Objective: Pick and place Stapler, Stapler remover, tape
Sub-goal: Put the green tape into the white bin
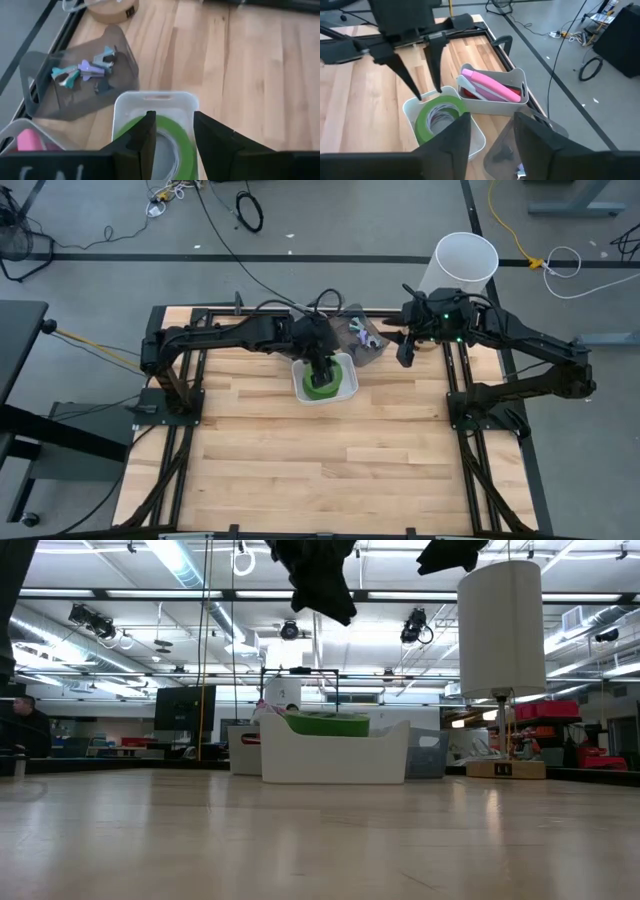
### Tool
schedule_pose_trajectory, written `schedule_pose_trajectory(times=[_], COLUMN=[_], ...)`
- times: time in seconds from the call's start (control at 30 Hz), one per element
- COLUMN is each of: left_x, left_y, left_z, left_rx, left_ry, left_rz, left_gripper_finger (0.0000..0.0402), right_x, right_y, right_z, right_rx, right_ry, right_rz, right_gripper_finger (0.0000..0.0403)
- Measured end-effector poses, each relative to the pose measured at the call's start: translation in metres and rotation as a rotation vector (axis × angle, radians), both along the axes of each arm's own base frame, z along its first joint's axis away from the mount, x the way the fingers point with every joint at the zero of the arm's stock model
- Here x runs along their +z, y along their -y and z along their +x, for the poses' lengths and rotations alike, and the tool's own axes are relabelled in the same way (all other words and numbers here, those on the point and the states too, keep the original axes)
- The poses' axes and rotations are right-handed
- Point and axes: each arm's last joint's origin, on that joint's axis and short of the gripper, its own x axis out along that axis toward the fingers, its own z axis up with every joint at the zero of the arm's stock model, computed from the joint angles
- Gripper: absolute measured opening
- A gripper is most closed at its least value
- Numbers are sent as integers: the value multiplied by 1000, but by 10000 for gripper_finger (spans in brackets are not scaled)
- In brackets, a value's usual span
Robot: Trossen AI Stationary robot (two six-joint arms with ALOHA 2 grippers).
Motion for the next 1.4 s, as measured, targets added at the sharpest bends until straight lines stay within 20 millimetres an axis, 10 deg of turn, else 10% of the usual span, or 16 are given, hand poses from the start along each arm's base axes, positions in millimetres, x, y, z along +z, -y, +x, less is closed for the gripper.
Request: schedule_pose_trajectory(times=[0.7, 1.4], left_x=[-83, -118], left_y=[9, 21], left_z=[16, 24], left_rx=[-249, -429], left_ry=[-461, -611], left_rz=[70, 128], left_gripper_finger=[240, 228], right_x=[-2, -4], right_y=[-1, -1], right_z=[-1, -2], right_rx=[28, 15], right_ry=[-24, -32], right_rz=[25, 43], right_gripper_finger=[114, 114])
